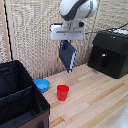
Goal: Discover the targeted book and set your gripper to the appropriate amplitude. Smoothly guide your gripper in the direction of the book and snatch it firmly. Search for the back section of the caddy. Move the held book towards the back section and lightly deposit it inside.
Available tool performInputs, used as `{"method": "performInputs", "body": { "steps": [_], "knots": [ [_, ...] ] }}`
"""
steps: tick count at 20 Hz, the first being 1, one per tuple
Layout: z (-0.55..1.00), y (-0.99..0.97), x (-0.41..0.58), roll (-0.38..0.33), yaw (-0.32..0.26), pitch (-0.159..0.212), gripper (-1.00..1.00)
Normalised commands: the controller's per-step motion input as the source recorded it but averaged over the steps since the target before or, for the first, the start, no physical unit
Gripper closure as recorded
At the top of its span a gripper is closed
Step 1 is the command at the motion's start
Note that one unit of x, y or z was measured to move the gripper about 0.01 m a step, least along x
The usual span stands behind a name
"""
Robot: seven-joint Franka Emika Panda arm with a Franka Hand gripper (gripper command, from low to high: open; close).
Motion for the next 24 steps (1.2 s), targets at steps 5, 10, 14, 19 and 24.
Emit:
{"method": "performInputs", "body": {
  "steps": [5, 10, 14, 19, 24],
  "knots": [
    [0.59, 0.22, 0.156, 0.122, -0.218, 0.029, 1.00],
    [0.60, 0.00, -0.019, 0.113, -0.314, -0.001, 1.00],
    [0.67, 0.00, -0.028, 0.064, -0.344, -0.001, 1.00],
    [0.62, 0.00, -0.027, 0.110, -0.311, -0.007, 1.00],
    [0.83, 0.33, -0.010, 0.052, -0.211, -0.064, 1.00]
  ]
}}
